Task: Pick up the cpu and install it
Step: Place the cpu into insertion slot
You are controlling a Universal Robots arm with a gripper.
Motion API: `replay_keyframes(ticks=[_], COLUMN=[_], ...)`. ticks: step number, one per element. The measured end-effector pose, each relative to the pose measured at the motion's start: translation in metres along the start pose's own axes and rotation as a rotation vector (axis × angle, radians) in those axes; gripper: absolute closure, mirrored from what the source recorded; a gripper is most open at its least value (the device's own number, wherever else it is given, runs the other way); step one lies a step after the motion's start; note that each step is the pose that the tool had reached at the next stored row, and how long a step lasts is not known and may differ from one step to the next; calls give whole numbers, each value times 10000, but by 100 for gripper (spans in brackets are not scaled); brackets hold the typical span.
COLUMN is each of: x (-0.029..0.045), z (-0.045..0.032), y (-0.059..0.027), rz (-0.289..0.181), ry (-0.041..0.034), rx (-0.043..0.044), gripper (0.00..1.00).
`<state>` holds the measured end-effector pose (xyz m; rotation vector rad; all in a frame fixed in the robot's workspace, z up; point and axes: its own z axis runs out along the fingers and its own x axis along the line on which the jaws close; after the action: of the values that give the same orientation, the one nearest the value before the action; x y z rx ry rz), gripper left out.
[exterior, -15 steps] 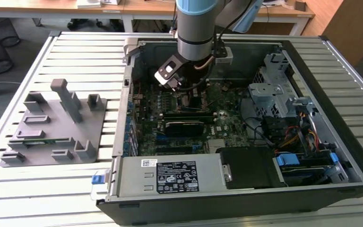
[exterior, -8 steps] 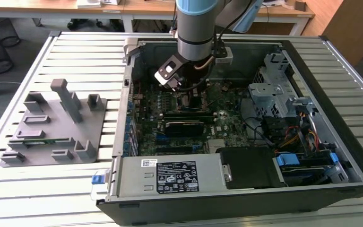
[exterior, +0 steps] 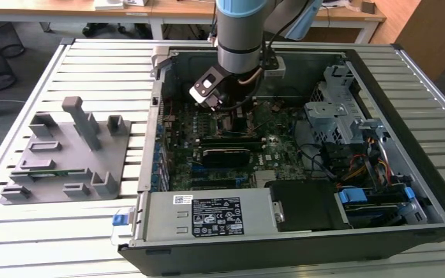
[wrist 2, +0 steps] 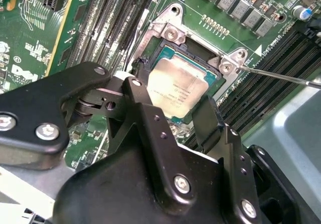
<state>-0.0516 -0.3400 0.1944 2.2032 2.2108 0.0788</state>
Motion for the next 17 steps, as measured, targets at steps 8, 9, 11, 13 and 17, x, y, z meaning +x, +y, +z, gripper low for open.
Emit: replay_keyframes(ticks=[8,9,11,13,17], x=[2,2,3,2,3], z=[-88,-93,-102,-109,-133], y=[5,5,5,5,7], rz=[-2,-2,-3,-2,-2], ry=[-34,-37,-40,-44,-45], rx=[1,1,0,1,1], gripper=[46,53,58,58,82])
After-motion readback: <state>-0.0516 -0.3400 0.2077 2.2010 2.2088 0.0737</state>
